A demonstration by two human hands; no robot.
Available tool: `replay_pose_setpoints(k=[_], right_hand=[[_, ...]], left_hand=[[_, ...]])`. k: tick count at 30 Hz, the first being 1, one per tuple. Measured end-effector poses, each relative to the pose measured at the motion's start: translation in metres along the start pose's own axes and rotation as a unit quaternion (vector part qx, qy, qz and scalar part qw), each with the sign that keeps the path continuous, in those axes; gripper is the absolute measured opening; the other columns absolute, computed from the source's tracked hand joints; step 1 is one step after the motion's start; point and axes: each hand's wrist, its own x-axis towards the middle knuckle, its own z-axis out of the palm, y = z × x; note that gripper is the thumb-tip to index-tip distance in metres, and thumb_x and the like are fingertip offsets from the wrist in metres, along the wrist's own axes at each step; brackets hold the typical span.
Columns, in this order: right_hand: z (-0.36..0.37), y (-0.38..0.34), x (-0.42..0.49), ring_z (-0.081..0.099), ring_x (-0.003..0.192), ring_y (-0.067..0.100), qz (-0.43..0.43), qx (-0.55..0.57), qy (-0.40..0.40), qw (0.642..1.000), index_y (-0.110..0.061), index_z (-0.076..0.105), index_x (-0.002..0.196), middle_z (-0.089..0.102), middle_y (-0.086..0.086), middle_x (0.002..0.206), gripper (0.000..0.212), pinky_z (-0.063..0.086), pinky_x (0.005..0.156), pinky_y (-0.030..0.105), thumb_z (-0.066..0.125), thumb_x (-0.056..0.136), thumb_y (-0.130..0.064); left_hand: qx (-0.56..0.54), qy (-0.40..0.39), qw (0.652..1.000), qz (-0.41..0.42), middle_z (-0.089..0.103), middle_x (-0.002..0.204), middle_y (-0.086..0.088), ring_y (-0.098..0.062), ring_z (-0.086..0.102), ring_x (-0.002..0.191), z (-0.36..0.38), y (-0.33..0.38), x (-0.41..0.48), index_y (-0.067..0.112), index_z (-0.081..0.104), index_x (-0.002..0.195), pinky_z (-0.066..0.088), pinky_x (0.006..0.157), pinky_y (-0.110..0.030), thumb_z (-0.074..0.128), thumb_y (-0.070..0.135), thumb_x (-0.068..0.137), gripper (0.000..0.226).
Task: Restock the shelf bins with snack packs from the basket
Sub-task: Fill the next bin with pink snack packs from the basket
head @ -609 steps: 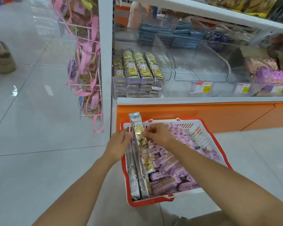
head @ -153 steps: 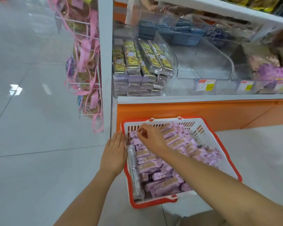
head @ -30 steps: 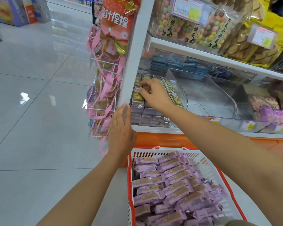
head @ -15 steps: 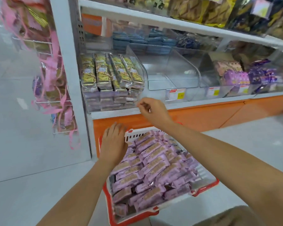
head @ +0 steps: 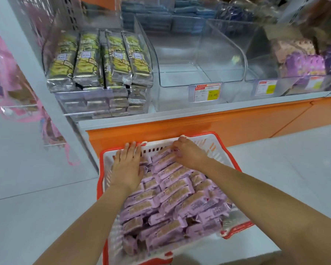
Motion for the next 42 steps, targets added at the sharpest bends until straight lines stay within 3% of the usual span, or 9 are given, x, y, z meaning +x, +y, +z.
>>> replay_pose_setpoints(k=[5, 13, 21, 28, 30, 33, 36, 39, 42], right_hand=[[0.005, 0.012, 0.014, 0.043, 0.121, 0.029, -0.043, -0.055, -0.021, 0.997, -0.01, 0.057, 0.122, 0.043, 0.014, 0.13, 0.043, 0.04, 0.103, 0.036, 0.07, 0.083, -0.023], [0.01, 0.021, 0.013, 0.049, 0.116, 0.028, -0.096, -0.035, -0.002, 0.995, -0.011, 0.059, 0.124, 0.045, 0.011, 0.127, 0.037, 0.039, 0.098, 0.031, 0.066, 0.088, -0.016], [0.003, 0.013, 0.009, 0.05, 0.111, 0.022, -0.079, -0.036, -0.009, 0.996, -0.018, 0.059, 0.111, 0.054, 0.003, 0.121, 0.031, 0.045, 0.092, 0.036, 0.073, 0.083, -0.019], [-0.007, 0.021, -0.004, 0.061, 0.088, 0.016, -0.062, 0.137, 0.044, 0.988, -0.016, 0.066, 0.098, 0.065, -0.002, 0.094, 0.017, 0.049, 0.074, 0.03, 0.069, 0.082, -0.019], [-0.016, 0.022, -0.009, 0.061, 0.084, 0.013, -0.043, 0.205, 0.06, 0.976, -0.02, 0.066, 0.092, 0.065, -0.005, 0.09, 0.011, 0.052, 0.073, 0.03, 0.071, 0.082, -0.019], [-0.034, 0.021, -0.016, 0.06, 0.078, 0.011, -0.017, 0.291, 0.083, 0.953, -0.018, 0.069, 0.091, 0.067, -0.001, 0.086, 0.01, 0.051, 0.069, 0.024, 0.073, 0.082, -0.019], [-0.053, 0.017, -0.025, 0.058, 0.068, 0.006, -0.015, 0.351, 0.088, 0.932, -0.014, 0.07, 0.089, 0.067, -0.003, 0.077, 0.006, 0.047, 0.062, 0.014, 0.071, 0.083, -0.014], [-0.065, 0.011, -0.03, 0.056, 0.069, 0.005, -0.01, 0.385, 0.102, 0.917, -0.014, 0.071, 0.087, 0.066, -0.003, 0.078, 0.004, 0.047, 0.066, 0.019, 0.072, 0.084, -0.017], [-0.076, 0.003, -0.036, 0.059, 0.072, 0.002, 0.002, 0.445, 0.122, 0.887, -0.007, 0.066, 0.107, 0.065, 0.002, 0.089, 0.026, 0.047, 0.065, 0.016, 0.073, 0.087, -0.023]], left_hand=[[0.032, -0.022, 0.998, -0.039, -0.019, 0.163, -0.005, -0.026, -0.019, 0.15, 0.003, 0.01, 0.001, 0.015, -0.012, 0.156, -0.005, 0.123, -0.045, 0.037, 0.038, 0.104, 0.075], [0.063, -0.073, 0.992, -0.084, -0.025, 0.162, -0.006, -0.026, -0.022, 0.149, -0.006, 0.025, 0.002, 0.016, -0.016, 0.155, -0.007, 0.122, -0.047, 0.045, 0.036, 0.103, 0.082], [0.1, -0.066, 0.99, -0.073, -0.017, 0.164, -0.007, -0.027, -0.017, 0.151, -0.008, 0.025, 0.004, 0.015, -0.012, 0.156, -0.008, 0.121, -0.048, 0.045, 0.035, 0.102, 0.081], [0.112, -0.07, 0.99, -0.057, -0.003, 0.166, -0.009, -0.03, -0.004, 0.152, -0.017, 0.026, 0.008, 0.012, 0.003, 0.158, 0.0, 0.122, -0.048, 0.049, 0.038, 0.1, 0.078], [0.077, -0.033, 0.996, -0.042, 0.017, 0.162, -0.012, -0.031, 0.015, 0.149, -0.023, 0.028, 0.007, 0.013, 0.03, 0.153, 0.012, 0.122, -0.045, 0.052, 0.032, 0.098, 0.062], [-0.042, 0.08, 0.995, 0.04, 0.049, 0.138, -0.012, -0.033, 0.043, 0.124, -0.031, 0.033, 0.008, 0.017, 0.065, 0.127, 0.035, 0.101, -0.044, 0.06, 0.02, 0.093, 0.035], [-0.199, 0.049, 0.975, 0.088, 0.057, 0.126, -0.007, -0.027, 0.048, 0.115, -0.047, 0.052, 0.013, 0.015, 0.058, 0.135, 0.038, 0.096, -0.037, 0.058, 0.024, 0.098, 0.038], [-0.322, -0.015, 0.944, 0.071, 0.061, 0.115, -0.008, -0.026, 0.055, 0.103, -0.061, 0.065, 0.019, 0.013, 0.059, 0.131, 0.046, 0.09, -0.04, 0.059, 0.037, 0.097, 0.042], [-0.426, -0.075, 0.899, 0.07, 0.066, 0.116, -0.003, -0.023, 0.061, 0.106, -0.07, 0.067, 0.022, 0.013, 0.062, 0.124, 0.048, 0.091, -0.036, 0.06, 0.042, 0.096, 0.04]])
